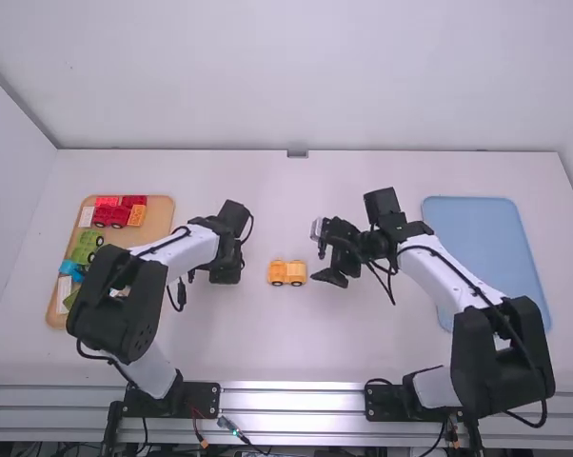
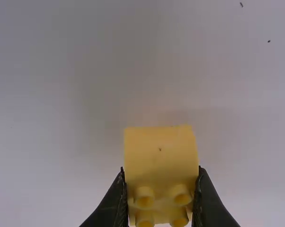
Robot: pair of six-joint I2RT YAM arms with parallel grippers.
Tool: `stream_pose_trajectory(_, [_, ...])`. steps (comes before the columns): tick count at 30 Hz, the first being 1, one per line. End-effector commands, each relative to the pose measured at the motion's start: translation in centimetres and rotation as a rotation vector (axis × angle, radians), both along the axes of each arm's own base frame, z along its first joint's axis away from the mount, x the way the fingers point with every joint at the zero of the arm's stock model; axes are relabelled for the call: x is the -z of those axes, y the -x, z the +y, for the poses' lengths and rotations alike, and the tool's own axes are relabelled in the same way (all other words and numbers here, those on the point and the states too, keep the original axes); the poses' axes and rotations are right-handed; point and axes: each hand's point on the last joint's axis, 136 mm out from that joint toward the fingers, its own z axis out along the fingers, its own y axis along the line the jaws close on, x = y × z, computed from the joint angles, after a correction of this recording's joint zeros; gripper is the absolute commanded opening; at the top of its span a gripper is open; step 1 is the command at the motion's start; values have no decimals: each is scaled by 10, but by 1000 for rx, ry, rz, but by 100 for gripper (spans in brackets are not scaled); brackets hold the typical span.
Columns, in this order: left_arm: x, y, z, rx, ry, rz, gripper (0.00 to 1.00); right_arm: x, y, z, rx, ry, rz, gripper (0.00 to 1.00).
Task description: Assemble lego blocks to make yellow taxi
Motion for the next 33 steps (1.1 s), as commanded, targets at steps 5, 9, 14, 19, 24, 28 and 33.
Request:
stream_pose_trajectory(5, [15,5,-8,6,32,41,2,-13,1,1,-41,-61,-26,99])
stream_pose_trajectory(9, [20,3,-10,7,40,41,2,-13,2,1,-43,-61,-23,99])
stream_pose_trajectory(14, [21,3,-13,28,56,44,2,-13,3,1,-43,-60,-21,99])
stream_pose_trajectory(19, [21,3,-14,32,56,43,49,-13,3,1,-44,-61,-19,99])
stream_pose_trajectory(24, [21,3,-14,33,55,43,81,-13,2,0,-41,-61,-19,99])
stream_pose_trajectory(28, [21,1,-11,41,53,41,99,-12,2,0,-39,-57,-20,99])
stream_pose_trajectory(33, [7,-10,-8,131,42,17,99,-12,3,1,-42,-58,-20,99])
